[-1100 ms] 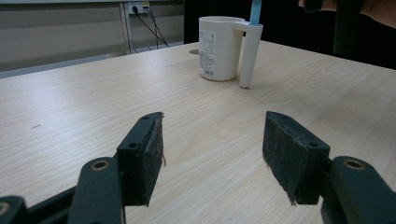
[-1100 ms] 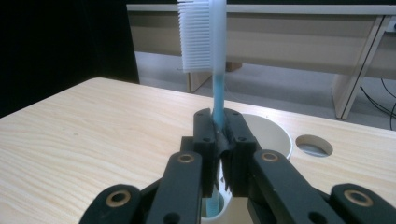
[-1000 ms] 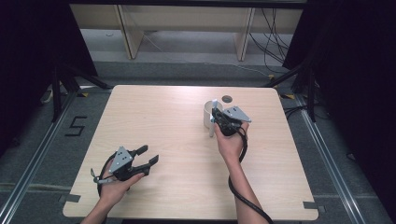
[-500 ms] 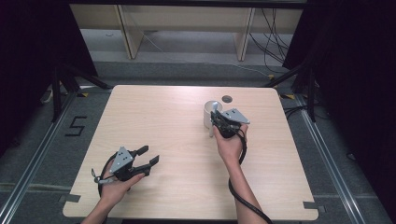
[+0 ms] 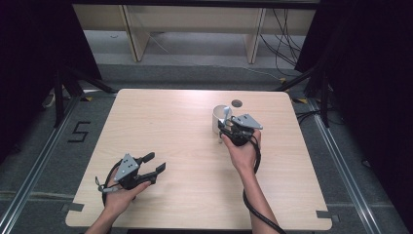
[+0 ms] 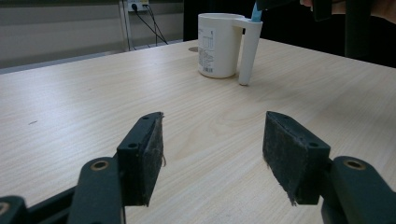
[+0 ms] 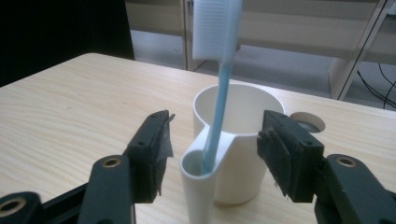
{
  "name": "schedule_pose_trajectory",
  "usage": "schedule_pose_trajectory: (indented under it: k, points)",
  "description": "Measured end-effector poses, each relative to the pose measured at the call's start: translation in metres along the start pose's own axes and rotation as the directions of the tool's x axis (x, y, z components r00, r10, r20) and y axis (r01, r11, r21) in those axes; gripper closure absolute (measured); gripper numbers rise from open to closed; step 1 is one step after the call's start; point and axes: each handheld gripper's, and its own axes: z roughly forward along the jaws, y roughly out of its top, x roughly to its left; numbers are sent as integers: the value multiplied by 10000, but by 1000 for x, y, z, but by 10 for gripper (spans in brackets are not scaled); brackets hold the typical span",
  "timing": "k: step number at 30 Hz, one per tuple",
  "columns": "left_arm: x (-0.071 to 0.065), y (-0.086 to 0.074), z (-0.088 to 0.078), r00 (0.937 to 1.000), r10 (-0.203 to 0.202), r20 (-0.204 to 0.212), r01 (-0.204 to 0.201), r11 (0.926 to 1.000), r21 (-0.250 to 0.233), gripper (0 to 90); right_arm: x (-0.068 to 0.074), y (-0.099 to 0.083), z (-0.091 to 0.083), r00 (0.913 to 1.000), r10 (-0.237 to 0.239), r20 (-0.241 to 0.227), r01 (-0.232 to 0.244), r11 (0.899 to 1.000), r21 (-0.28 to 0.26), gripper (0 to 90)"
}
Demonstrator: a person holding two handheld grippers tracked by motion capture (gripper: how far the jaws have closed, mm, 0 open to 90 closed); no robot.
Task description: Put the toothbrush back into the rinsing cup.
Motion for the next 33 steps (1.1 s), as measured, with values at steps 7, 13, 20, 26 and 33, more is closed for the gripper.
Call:
schedule_pose_trajectory:
  k: [7,13,20,26,33]
  points:
    - [1,0,0,10000,-19,-23,19,10000,-3,378,-3,-4,-14,9998,-164,-103,165,9998,87,386]
    - [0,-1,1,10000,-42,53,43,9999,-142,378,-8,-6,-31,9987,-510,-89,510,9987,73,370]
    - [0,-1,1,10000,-43,52,44,9999,-145,377,-12,-13,-45,9994,-343,3,343,9989,329,367]
    - [1,-1,1,10000,-47,35,48,9999,-143,377,-20,-20,-55,9983,-562,-129,567,9976,398,371]
    - [0,-1,-1,10000,-17,-41,17,10000,-8,376,-22,-28,-66,9993,-374,-54,376,9983,438,375]
